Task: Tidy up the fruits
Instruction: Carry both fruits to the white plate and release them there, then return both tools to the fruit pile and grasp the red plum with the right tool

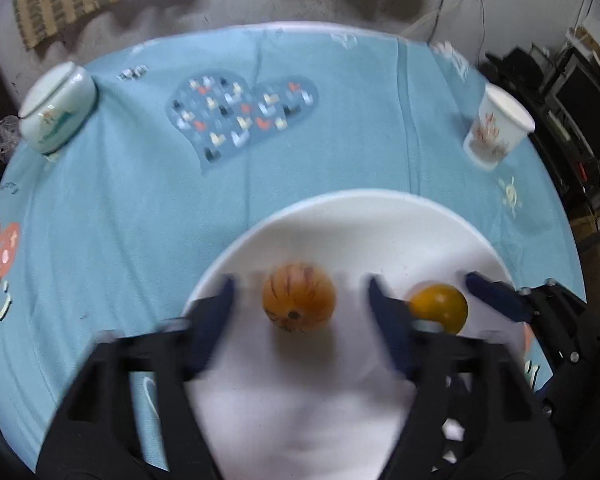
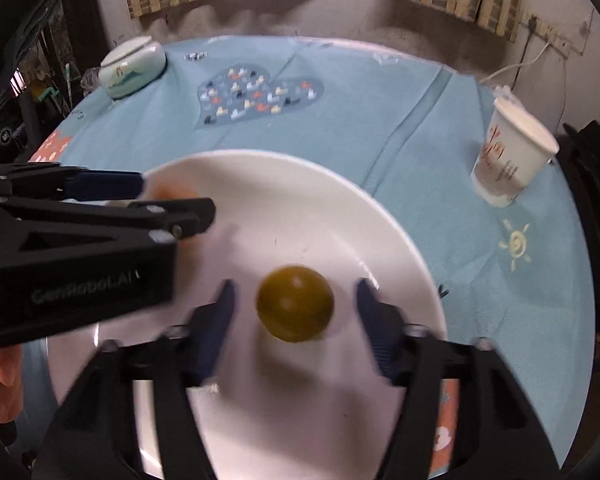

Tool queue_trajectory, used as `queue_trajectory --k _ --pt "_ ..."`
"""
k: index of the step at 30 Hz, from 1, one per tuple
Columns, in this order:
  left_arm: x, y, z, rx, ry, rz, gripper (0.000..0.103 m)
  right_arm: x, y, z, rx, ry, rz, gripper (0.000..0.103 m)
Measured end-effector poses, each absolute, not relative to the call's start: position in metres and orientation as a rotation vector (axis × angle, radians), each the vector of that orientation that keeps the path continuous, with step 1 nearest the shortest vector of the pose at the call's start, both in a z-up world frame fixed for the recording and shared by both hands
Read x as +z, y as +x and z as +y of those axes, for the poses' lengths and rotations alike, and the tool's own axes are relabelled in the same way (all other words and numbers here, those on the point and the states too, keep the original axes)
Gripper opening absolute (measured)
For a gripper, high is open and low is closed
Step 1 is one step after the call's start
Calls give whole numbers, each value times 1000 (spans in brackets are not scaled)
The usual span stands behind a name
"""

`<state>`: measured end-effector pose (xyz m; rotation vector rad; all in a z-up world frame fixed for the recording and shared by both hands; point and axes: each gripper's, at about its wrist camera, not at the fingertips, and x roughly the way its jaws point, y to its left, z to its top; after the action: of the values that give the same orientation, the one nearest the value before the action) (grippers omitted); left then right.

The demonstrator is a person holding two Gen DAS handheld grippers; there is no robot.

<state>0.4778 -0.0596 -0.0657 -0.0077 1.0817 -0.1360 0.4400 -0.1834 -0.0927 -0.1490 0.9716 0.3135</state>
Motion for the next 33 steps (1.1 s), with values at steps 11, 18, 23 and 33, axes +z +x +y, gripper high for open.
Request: queue_trajectory --k 11,18,23,33 --pt "17 372 -46 -149 80 896 96 -29 354 -201 278 -129 859 80" --pt "9 213 -25 -121 76 836 101 -27 219 -204 208 -120 774 102" --pt "-17 145 -14 -89 38 859 101 -54 148 -197 97 -125 764 102" --pt "-4 103 -21 -101 64 780 101 -54 106 -201 26 -115 759 102"
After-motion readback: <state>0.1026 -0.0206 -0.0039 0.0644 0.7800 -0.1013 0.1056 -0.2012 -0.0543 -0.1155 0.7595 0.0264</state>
